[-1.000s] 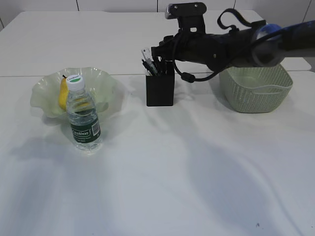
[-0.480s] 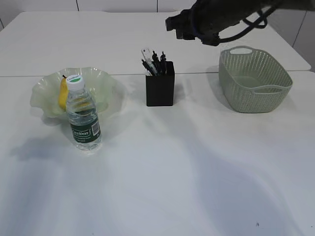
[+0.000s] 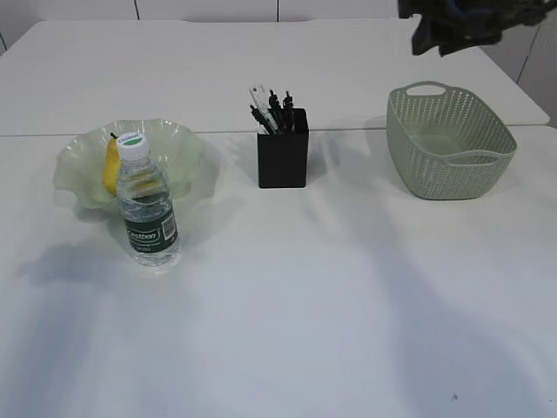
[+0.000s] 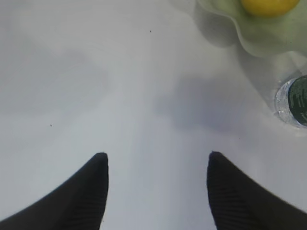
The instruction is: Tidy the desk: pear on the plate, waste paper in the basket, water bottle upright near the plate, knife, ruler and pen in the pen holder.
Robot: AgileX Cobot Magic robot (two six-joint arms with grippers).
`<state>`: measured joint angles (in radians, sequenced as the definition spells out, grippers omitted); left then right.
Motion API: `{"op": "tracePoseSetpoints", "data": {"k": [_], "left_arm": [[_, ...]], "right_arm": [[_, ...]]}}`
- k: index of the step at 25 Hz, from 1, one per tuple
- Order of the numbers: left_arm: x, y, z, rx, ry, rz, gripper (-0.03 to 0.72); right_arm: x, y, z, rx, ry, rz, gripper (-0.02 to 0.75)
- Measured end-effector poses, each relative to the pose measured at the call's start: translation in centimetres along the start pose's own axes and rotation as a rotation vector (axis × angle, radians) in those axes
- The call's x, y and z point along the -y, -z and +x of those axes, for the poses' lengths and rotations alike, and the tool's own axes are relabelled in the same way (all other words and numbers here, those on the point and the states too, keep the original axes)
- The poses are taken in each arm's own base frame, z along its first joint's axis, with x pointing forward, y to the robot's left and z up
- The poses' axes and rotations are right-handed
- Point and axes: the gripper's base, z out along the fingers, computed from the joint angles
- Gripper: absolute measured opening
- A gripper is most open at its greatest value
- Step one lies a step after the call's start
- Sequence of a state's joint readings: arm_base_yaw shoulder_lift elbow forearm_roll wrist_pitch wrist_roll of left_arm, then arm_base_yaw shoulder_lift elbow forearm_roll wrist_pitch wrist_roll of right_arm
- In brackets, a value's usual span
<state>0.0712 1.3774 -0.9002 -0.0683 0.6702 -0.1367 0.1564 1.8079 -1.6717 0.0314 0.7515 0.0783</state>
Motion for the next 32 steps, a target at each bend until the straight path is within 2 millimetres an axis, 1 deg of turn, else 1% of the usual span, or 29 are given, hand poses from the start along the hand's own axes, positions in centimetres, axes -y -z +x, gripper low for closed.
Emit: {"op": "tracePoseSetpoints", "data": {"k": [2,4,6,7,8,11,15,18,21,23,28,32], "left_arm": [[0.0,0.0,0.0,-0.004,-0.002,-0.002,0.454],[0.0,0.2,0.1,-0.008,-0.006,-0.005,0.454],[-0.1,0.8,0.2,0.001,-0.010,-0.005,0.454],[-0.1,1.2,0.3,0.004,-0.011,-0.006,0.454],[-0.1,1.6,0.4,0.007,-0.016,-0.008,0.454],[-0.2,2.9,0.8,0.004,-0.033,-0.022,0.454],[-0.4,5.0,1.7,-0.003,-0.047,-0.036,0.454],[-0.6,6.9,2.4,0.022,-0.054,-0.039,0.454],[-0.7,9.2,3.3,0.073,-0.058,-0.035,0.453],[-0.7,10.7,4.0,0.101,-0.058,-0.031,0.453],[-1.0,14.5,6.2,0.212,-0.069,-0.014,0.452],[-1.6,16.3,8.8,0.263,-0.093,-0.032,0.449]], "right_arm": [[1.8,0.8,0.4,-0.010,-0.034,0.016,0.273],[3.2,1.5,1.3,-0.028,-0.062,0.035,0.273],[4.5,2.2,2.8,-0.056,-0.081,0.057,0.272],[4.8,2.4,3.7,-0.070,-0.087,0.062,0.272],[5.0,3.1,4.2,-0.067,-0.092,0.066,0.272],[4.9,4.6,5.6,-0.056,-0.100,0.062,0.272],[4.6,6.3,6.0,-0.051,-0.087,0.056,0.272],[4.5,7.3,6.7,-0.062,-0.068,0.054,0.272],[4.3,8.9,7.5,-0.048,-0.066,0.053,0.272],[4.1,10.4,8.1,-0.029,-0.064,0.052,0.271],[3.7,14.2,10.9,-0.002,-0.060,0.049,0.271],[3.2,17.9,13.3,0.034,-0.053,0.045,0.271]]}}
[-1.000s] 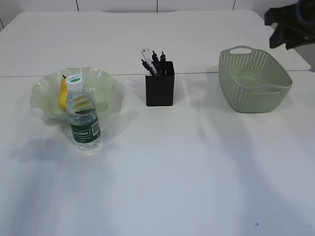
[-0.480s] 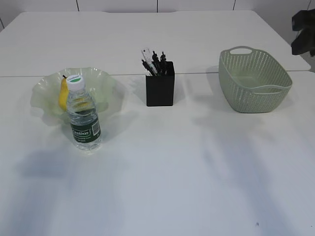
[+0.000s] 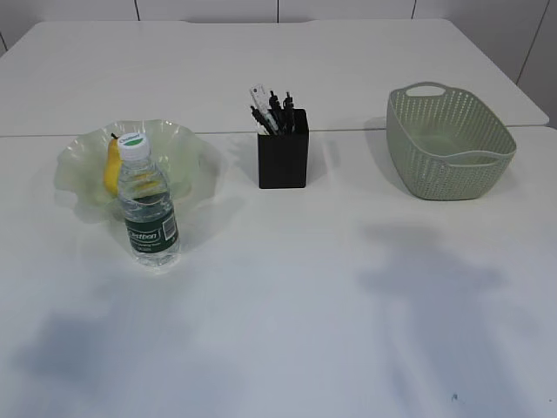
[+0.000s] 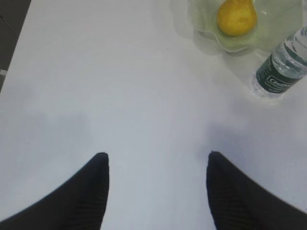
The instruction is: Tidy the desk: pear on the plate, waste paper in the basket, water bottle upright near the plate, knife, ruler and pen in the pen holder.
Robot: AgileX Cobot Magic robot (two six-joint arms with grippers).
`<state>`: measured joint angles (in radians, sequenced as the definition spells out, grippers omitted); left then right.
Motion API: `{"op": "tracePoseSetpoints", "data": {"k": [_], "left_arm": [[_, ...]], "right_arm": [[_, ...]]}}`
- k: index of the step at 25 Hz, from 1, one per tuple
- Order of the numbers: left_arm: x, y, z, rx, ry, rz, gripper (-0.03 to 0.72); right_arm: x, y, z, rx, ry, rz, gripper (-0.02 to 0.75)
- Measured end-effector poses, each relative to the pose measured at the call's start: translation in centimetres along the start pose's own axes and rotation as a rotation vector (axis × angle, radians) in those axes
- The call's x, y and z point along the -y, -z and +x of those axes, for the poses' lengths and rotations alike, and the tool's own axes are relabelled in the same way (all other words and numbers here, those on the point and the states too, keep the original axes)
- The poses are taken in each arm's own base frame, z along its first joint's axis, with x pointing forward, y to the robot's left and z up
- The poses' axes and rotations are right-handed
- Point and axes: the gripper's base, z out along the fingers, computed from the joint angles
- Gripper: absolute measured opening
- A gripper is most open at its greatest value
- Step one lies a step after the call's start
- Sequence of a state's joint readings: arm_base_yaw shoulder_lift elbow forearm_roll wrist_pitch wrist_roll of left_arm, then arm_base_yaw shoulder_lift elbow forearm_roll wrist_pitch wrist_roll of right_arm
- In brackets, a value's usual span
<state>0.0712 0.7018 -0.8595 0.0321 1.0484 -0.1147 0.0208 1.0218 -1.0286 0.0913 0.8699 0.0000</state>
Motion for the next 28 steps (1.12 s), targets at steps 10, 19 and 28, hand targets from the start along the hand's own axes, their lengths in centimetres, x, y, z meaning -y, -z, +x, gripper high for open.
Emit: {"op": "tracePoseSetpoints", "data": {"k": [10,19,28], "left_arm": [[-0.5,4.4,7.1,0.075,-0.020,0.065,0.447],[-1.3,8.3,12.0,0.292,-0.028,0.088,0.447],[-1.5,8.9,13.1,0.351,-0.035,0.094,0.447]], "right_arm": [[-0.1,9.4,7.3,0.124,0.034,0.004,0.271],[0.3,14.0,13.8,0.176,0.038,0.039,0.271],[0.4,16.6,17.1,0.335,0.046,0.042,0.271]]}}
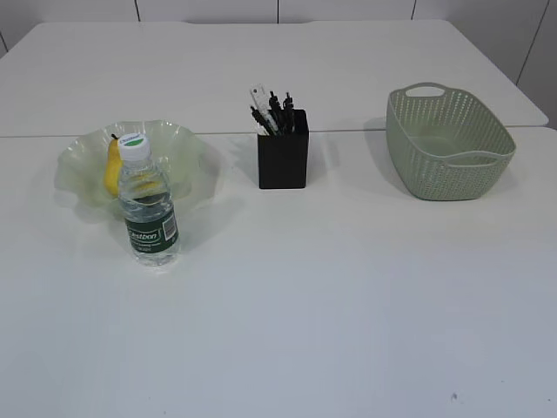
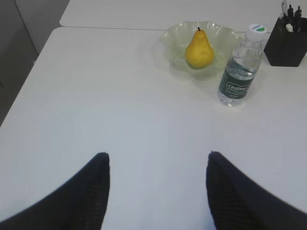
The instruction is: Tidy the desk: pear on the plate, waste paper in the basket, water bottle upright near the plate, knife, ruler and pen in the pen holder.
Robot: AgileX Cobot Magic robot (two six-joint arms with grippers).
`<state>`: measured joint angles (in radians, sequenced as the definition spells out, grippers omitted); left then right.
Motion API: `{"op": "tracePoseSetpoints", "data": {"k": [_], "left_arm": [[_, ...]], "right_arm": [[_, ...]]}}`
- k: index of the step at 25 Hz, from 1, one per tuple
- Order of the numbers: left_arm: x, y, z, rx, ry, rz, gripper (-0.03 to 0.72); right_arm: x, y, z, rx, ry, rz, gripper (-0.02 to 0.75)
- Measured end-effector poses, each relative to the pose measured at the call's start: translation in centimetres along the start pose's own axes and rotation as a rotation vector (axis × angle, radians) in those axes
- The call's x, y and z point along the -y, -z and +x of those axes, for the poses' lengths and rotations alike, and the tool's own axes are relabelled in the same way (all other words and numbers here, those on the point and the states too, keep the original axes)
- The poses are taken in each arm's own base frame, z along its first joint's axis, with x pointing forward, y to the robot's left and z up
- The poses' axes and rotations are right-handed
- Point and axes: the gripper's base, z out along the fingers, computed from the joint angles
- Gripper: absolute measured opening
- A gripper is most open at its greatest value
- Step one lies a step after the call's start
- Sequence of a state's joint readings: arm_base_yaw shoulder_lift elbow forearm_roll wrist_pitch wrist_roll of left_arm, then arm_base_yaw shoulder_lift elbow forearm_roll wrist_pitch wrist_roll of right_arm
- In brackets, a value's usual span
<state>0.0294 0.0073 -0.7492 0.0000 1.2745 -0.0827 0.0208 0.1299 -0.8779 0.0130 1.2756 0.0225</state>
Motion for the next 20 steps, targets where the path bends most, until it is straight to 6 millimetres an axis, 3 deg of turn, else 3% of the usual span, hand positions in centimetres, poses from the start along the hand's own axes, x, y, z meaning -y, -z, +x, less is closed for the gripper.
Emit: {"op": "tracePoseSetpoints", "data": {"k": [6,15,20], "left_arm": [[0.0,-0.5,0.3,-0.022,-0.003,0.005,0.447],[0.0,-4.0,2.8,-0.170,0.000,0.016,0.447],[0.0,-4.7,2.4,-0.094,-0.042,0.021,0.447]], "right_arm": [[0.1,0.2,2.0,0.032,0.003,0.000,0.271],[0.4,-3.2,4.5,-0.105,0.009,0.025,0.271],[0.5,-4.8,5.3,-0.126,0.019,0.034,0.271]]}}
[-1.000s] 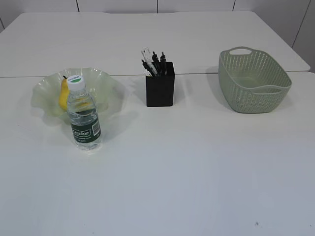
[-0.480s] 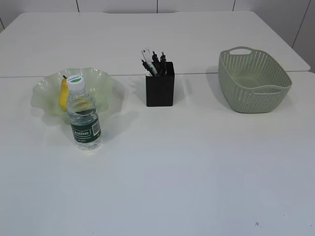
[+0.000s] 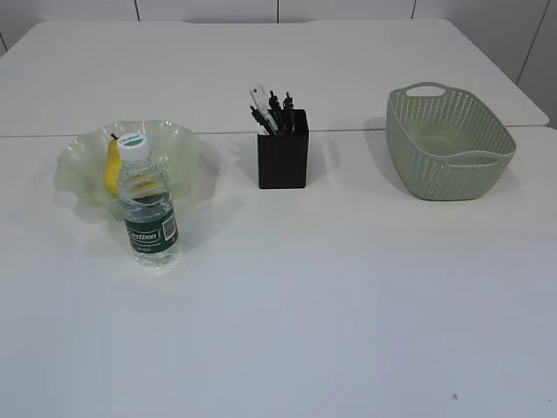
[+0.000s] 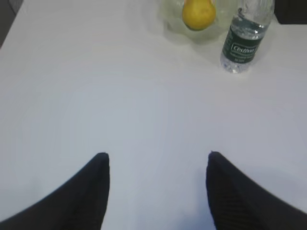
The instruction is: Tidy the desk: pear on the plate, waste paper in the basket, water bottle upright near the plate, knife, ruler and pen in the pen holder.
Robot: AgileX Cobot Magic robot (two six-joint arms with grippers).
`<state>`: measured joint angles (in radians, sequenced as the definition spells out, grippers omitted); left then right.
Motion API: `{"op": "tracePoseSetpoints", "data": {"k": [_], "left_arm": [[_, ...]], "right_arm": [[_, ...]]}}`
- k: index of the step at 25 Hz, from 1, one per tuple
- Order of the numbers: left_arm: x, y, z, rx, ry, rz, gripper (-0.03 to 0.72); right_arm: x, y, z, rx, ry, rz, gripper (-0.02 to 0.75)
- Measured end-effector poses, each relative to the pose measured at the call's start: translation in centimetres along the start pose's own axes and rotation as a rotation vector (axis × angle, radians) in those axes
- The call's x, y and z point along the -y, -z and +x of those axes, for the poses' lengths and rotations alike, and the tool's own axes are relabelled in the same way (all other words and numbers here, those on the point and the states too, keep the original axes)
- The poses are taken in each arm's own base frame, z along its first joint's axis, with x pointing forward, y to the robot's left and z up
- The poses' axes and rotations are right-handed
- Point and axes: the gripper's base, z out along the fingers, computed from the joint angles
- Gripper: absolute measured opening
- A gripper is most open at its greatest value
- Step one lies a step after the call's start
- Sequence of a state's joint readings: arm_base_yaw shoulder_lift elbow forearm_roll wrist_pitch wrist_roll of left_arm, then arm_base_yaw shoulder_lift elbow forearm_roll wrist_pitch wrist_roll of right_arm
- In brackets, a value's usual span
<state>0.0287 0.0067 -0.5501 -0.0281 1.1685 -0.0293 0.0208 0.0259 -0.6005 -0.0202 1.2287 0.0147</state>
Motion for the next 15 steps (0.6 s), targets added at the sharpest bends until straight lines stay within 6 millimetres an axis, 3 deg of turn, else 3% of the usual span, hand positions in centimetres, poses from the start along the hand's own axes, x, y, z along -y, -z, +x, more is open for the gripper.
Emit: {"op": "tracePoseSetpoints", "data": {"k": [4,8,15], "left_arm": [[0.0,-0.7,0.1,0.018,-0.016,0.000,0.457],[0.0,-0.7,0.0,0.022,-0.020,0.000,0.527],[0.0,-0.7,0.0,0.027,-0.021,-0.002,0.569]], "right_arm": [[0.1,-1.2,0.5,-0.018,0.010,0.012,0.271],[0.1,-2.2,1.0,-0.029,0.014,0.017,0.271],[0.4,-2.3,1.0,-0.025,0.027,0.045,0.271]]}}
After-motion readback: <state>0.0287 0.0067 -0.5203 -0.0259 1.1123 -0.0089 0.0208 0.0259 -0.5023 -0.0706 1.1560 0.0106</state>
